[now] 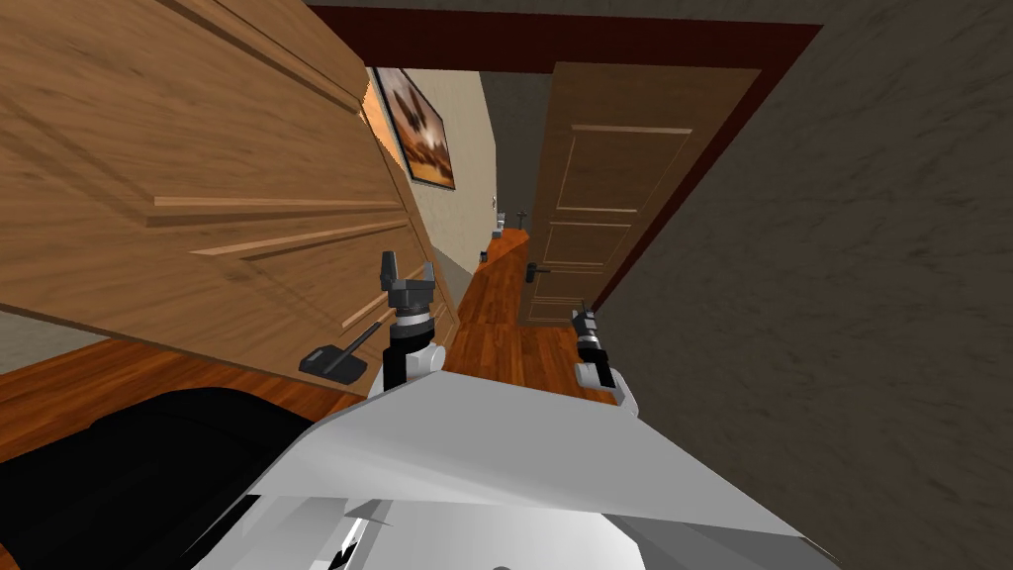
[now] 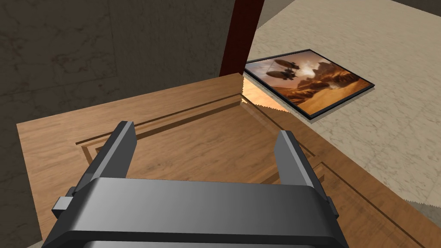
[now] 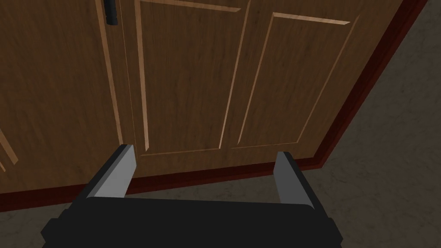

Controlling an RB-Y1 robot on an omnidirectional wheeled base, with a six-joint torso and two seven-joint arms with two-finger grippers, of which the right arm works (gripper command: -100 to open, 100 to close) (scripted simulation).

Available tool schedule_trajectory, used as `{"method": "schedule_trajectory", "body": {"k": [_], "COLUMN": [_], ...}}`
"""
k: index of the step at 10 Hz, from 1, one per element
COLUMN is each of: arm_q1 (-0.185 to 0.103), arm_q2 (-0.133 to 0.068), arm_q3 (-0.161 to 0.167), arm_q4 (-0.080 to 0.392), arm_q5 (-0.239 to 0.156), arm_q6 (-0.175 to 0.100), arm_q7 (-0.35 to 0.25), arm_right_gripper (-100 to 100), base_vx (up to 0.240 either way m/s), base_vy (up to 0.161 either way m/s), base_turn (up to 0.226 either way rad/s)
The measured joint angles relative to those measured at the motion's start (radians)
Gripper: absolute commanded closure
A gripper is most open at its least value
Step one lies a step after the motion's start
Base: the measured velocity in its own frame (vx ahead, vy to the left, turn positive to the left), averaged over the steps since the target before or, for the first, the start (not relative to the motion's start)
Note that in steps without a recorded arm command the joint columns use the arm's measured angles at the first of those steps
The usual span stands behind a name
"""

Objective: Pull the door open

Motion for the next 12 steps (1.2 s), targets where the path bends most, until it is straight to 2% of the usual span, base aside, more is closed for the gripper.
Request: {"method": "schedule_trajectory", "body": {"k": [12], "arm_q1": [-0.154], "arm_q2": [-0.047], "arm_q3": [-0.013], "arm_q4": [0.272], "arm_q5": [-0.027], "arm_q6": [0.040], "arm_q7": [-0.035], "arm_right_gripper": [-100], "base_vx": [0.117], "base_vy": [0.014], "base_turn": [0.082]}}
